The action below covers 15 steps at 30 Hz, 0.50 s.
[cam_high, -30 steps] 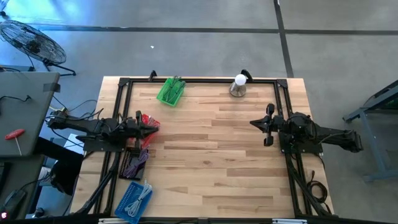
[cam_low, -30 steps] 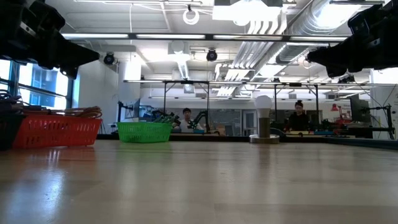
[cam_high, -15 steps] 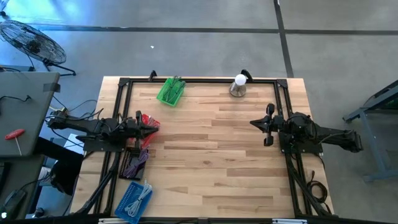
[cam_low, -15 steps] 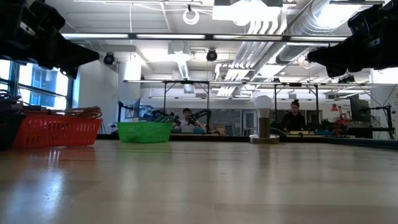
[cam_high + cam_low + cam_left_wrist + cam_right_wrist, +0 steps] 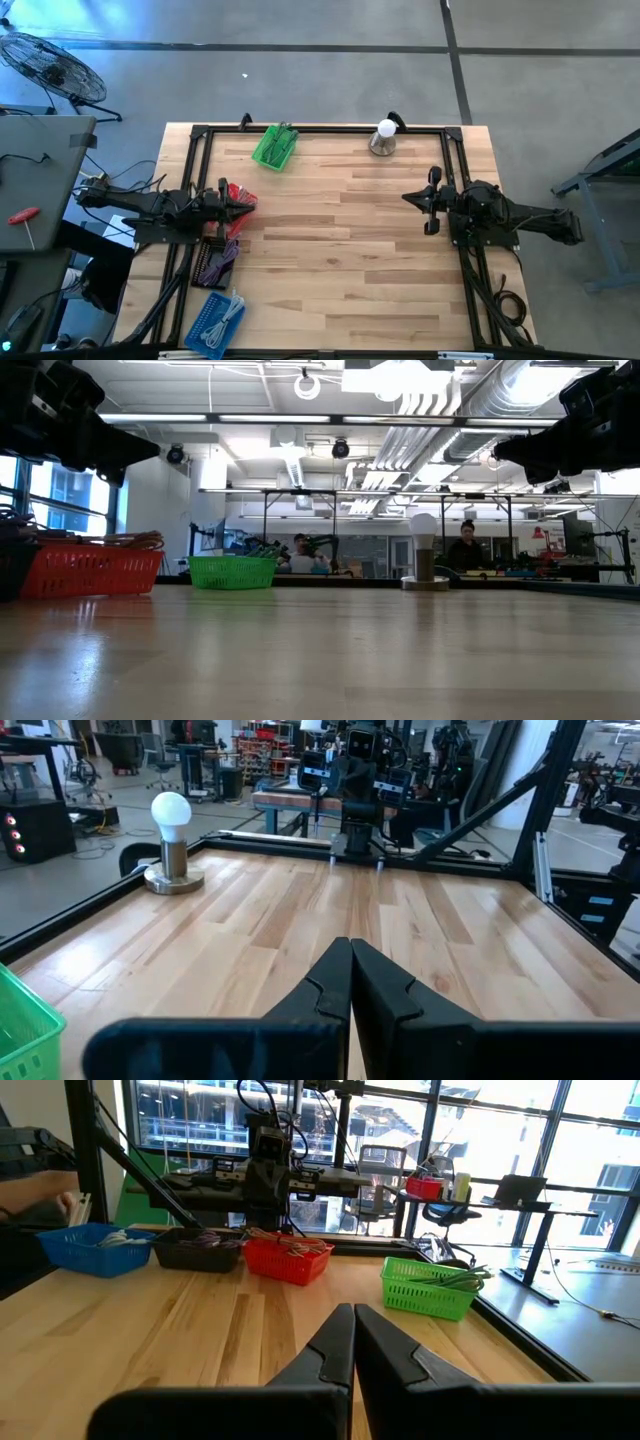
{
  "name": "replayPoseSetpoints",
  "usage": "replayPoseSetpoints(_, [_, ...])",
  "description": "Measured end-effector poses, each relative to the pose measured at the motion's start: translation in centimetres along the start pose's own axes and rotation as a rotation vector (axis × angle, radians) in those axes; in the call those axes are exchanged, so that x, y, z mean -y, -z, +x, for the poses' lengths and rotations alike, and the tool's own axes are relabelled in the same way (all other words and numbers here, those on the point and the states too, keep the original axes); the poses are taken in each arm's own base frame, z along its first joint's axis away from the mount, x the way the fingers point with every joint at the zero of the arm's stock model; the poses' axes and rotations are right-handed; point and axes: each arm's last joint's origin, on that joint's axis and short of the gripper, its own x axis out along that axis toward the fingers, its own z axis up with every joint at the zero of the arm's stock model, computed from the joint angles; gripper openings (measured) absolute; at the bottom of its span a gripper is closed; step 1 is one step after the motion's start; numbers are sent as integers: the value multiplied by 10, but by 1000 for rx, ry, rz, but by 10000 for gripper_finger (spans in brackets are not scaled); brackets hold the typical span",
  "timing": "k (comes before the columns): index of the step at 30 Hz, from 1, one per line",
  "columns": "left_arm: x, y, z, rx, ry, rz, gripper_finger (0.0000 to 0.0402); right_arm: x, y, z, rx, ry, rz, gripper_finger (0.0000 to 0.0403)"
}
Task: Pick & Place USB Port
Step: Return to Home Position
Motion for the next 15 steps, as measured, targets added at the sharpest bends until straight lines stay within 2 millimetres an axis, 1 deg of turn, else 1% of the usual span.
replayPoseSetpoints(15, [0, 0, 0, 0, 0, 0, 0, 0, 0, 0, 0, 0, 0, 4])
